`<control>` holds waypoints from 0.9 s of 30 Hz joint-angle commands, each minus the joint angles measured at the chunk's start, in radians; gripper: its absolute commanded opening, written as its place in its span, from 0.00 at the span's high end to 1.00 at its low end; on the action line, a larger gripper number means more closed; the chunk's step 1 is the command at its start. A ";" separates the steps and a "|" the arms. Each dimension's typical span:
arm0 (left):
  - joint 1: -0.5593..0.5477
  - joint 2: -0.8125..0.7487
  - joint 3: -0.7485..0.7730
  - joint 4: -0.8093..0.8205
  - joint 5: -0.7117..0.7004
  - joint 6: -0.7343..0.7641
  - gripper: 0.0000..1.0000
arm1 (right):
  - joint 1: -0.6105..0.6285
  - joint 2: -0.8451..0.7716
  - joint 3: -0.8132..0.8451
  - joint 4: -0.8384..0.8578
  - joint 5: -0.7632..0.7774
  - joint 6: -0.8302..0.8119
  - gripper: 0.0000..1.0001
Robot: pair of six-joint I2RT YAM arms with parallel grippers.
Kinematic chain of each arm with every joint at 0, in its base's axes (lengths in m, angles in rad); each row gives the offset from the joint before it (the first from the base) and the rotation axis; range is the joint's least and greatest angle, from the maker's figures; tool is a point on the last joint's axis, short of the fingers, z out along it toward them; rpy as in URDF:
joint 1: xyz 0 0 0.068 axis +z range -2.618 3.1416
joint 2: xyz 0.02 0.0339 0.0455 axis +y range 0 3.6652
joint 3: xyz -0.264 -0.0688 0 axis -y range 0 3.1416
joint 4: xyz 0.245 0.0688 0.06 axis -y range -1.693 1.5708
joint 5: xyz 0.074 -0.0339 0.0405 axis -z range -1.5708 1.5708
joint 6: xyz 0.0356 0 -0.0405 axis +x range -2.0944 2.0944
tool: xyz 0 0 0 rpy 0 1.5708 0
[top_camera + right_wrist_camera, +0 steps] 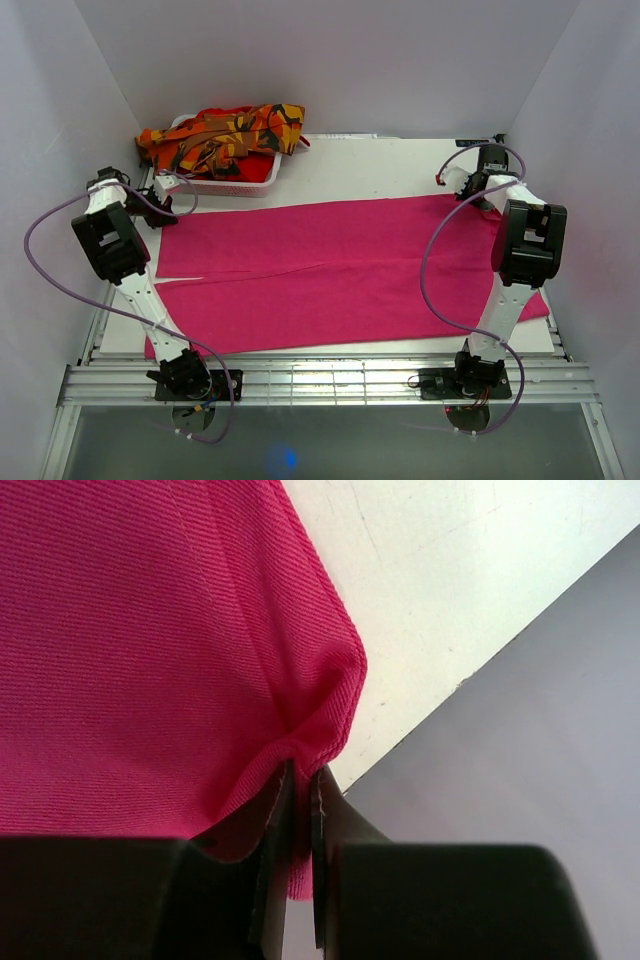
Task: Fold and stack the trousers
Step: Fold the trousers
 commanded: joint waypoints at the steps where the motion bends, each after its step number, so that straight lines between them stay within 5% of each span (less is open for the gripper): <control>1: -0.008 -0.001 -0.007 -0.026 -0.062 0.053 0.86 | -0.010 -0.019 0.060 -0.033 -0.023 -0.016 0.92; 3: -0.008 -0.020 0.005 -0.009 -0.056 0.023 1.00 | -0.015 -0.025 0.086 -0.041 -0.026 -0.008 0.92; 9: 0.009 -0.150 -0.056 0.103 -0.002 -0.066 1.00 | -0.056 -0.058 0.180 -0.098 -0.098 0.027 0.92; 18: 0.014 -0.233 -0.248 0.040 -0.045 0.055 1.00 | -0.067 -0.101 0.125 -0.113 -0.115 0.001 0.92; 27: 0.051 -0.403 -0.383 0.304 0.012 -0.076 1.00 | -0.083 -0.132 0.166 -0.121 -0.170 0.001 0.92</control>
